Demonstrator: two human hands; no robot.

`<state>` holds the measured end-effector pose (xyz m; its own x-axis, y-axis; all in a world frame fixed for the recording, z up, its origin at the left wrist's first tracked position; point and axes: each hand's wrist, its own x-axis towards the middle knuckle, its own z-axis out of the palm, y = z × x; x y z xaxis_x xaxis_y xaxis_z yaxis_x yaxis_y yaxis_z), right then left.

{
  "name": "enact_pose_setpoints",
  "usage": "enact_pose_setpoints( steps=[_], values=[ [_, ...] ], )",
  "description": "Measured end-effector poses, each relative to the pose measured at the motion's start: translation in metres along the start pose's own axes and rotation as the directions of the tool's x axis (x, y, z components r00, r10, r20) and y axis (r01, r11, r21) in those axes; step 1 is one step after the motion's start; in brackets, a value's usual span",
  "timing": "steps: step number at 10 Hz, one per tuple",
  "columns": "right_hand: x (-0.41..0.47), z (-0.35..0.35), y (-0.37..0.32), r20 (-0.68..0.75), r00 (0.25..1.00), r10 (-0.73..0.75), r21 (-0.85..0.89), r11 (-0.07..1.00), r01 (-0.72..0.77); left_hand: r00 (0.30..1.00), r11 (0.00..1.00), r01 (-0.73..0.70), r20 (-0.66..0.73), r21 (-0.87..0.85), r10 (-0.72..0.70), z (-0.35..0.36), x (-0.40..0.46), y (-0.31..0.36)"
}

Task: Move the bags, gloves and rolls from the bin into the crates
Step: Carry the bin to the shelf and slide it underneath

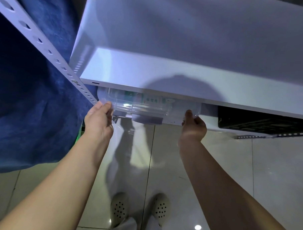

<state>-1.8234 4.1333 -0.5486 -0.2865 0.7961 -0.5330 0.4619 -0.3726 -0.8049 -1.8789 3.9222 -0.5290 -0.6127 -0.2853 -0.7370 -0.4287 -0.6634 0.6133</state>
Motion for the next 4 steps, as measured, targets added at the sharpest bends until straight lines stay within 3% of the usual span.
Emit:
enact_pose_setpoints(
  steps=[2,3,4],
  values=[
    [-0.010,-0.005,-0.009,0.064,0.995,0.082,0.065,0.994,-0.086,0.999,0.995,-0.032,-0.027,0.097,0.035,-0.003,0.002,0.003],
    [-0.021,-0.023,-0.020,0.149,0.975,0.165,0.016,0.986,-0.169,0.998,0.978,0.023,-0.060,0.208,-0.010,-0.003,-0.010,0.011],
    [-0.036,-0.060,-0.034,0.268,0.942,0.202,-0.183,0.971,-0.156,0.996,0.922,0.070,-0.075,0.381,-0.045,-0.009,-0.043,0.015]
  ],
)
